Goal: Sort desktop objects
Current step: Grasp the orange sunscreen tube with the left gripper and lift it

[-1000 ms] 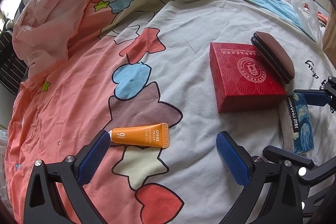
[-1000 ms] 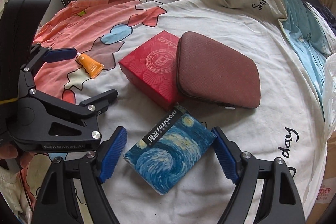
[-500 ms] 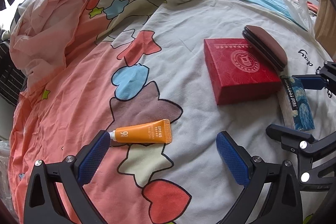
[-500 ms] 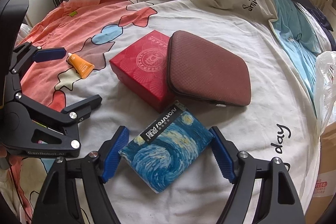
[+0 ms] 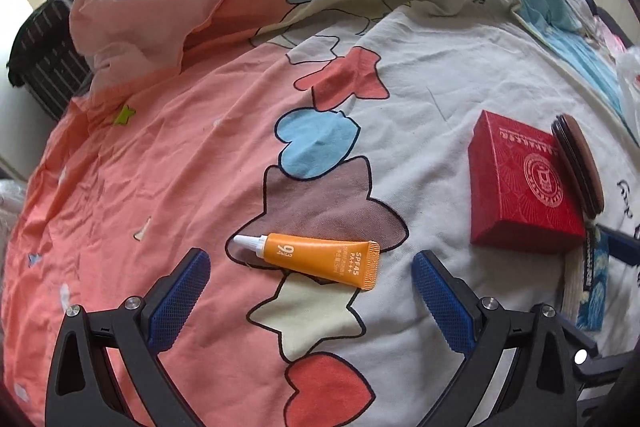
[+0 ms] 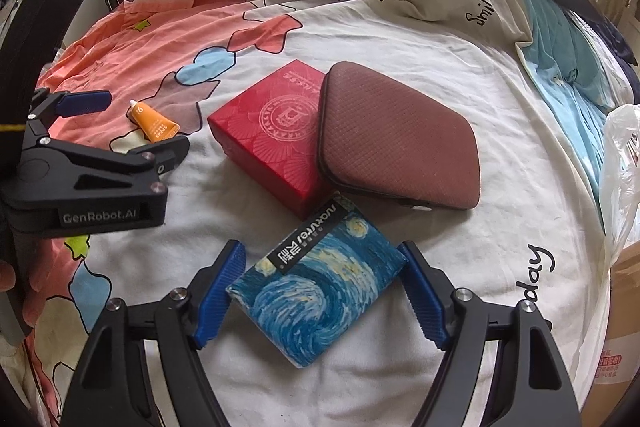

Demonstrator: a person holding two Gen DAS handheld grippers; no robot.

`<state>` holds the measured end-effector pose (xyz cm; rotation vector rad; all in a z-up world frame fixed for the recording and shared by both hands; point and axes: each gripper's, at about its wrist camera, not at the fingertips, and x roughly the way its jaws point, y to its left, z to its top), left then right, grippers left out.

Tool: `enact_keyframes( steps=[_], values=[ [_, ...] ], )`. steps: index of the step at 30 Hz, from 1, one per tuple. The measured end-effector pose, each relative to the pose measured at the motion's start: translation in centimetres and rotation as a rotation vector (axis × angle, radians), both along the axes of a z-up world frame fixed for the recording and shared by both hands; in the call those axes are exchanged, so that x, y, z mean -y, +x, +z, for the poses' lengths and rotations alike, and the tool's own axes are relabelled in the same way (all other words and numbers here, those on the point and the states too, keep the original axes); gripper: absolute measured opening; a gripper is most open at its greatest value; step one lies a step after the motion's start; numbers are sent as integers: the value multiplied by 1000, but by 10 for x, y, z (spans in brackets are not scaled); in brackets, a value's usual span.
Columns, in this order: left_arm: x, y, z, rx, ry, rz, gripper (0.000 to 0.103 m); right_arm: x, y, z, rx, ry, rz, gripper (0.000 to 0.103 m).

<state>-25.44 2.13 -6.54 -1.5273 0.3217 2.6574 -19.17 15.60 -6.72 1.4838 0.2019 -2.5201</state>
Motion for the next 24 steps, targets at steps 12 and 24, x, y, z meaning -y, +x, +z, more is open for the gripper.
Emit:
enact_keyframes(
  steps=[12, 24],
  values=[
    [8, -18, -8, 49, 178, 199, 97, 2, 4, 0, -23, 22, 3, 73],
    [11, 3, 3, -1, 161, 135, 20, 0, 7, 0, -28, -4, 19, 73]
  ],
)
